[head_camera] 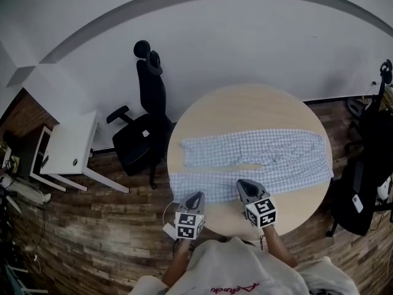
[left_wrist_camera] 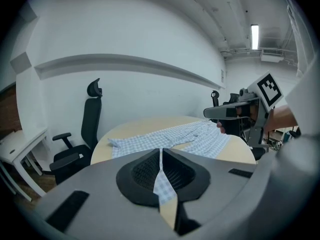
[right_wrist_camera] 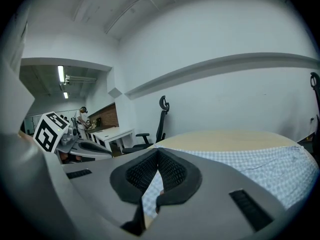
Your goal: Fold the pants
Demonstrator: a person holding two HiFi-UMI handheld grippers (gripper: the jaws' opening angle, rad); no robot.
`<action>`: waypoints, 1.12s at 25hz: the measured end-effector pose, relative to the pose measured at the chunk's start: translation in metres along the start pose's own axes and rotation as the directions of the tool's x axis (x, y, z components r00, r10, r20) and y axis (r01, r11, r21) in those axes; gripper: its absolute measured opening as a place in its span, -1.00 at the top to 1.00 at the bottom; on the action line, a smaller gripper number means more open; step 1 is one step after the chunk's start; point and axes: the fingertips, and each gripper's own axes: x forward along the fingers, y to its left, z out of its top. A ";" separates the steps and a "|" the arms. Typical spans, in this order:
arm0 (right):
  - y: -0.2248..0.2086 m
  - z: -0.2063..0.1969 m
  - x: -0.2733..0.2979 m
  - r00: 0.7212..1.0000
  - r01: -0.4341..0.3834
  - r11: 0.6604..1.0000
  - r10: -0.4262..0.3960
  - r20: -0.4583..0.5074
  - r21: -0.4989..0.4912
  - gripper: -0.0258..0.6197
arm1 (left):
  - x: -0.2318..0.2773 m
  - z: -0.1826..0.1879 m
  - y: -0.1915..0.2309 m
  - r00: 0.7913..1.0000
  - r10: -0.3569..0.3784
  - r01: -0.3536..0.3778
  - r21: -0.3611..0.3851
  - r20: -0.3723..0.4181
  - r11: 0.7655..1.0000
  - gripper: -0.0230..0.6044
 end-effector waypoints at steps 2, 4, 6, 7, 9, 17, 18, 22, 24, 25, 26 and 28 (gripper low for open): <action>-0.006 0.003 0.005 1.000 -0.004 1.000 0.004 0.007 0.008 0.83 | 0.006 0.003 0.001 1.000 0.002 -0.002 -0.003 -0.003 1.000 0.79; -0.012 0.008 0.011 1.000 -0.009 1.000 0.009 0.009 0.008 0.83 | 0.010 0.007 0.004 1.000 0.005 -0.005 -0.001 -0.003 1.000 0.79; -0.016 0.009 0.019 1.000 -0.011 1.000 0.011 0.006 0.003 0.83 | 0.013 0.010 0.007 1.000 0.003 -0.003 0.010 -0.006 1.000 0.79; -0.018 0.009 0.023 1.000 -0.011 1.000 0.011 0.003 0.002 0.83 | 0.015 0.010 0.008 1.000 0.001 -0.001 0.018 -0.008 1.000 0.79; -0.021 0.008 0.032 1.000 -0.014 1.000 0.014 -0.005 0.001 0.83 | 0.019 0.008 0.012 1.000 0.000 0.000 0.022 -0.014 1.000 0.79; -0.035 0.008 0.078 0.999 -0.004 1.000 0.004 -0.047 -0.008 0.83 | 0.046 0.008 0.054 1.000 0.008 -0.009 -0.019 -0.027 1.000 0.79; -0.038 0.010 0.084 0.999 0.003 1.000 -0.003 -0.050 -0.009 0.83 | 0.051 0.009 0.062 1.000 0.008 -0.009 -0.023 -0.030 1.000 0.79; -0.052 0.017 0.113 0.998 0.032 0.999 -0.033 -0.061 -0.015 0.83 | 0.071 0.012 0.095 0.999 0.008 -0.009 -0.043 -0.041 0.999 0.79; -0.061 0.021 0.129 0.997 0.049 0.999 -0.050 -0.066 -0.015 0.83 | 0.084 0.014 0.112 0.999 0.002 -0.004 -0.050 -0.044 0.999 0.79; -0.065 0.022 0.136 0.996 0.058 0.998 -0.059 -0.069 -0.012 0.83 | 0.090 0.015 0.120 0.999 -0.002 -0.001 -0.049 -0.050 0.999 0.79; -0.069 0.022 0.144 0.995 0.066 0.998 -0.066 -0.075 -0.009 0.83 | 0.097 0.015 0.127 0.998 -0.005 0.002 -0.048 -0.058 0.999 0.79; -0.078 0.020 0.156 0.993 0.077 0.997 -0.078 -0.091 -0.007 0.83 | 0.110 0.015 0.140 0.997 -0.007 0.003 -0.051 -0.073 0.999 0.79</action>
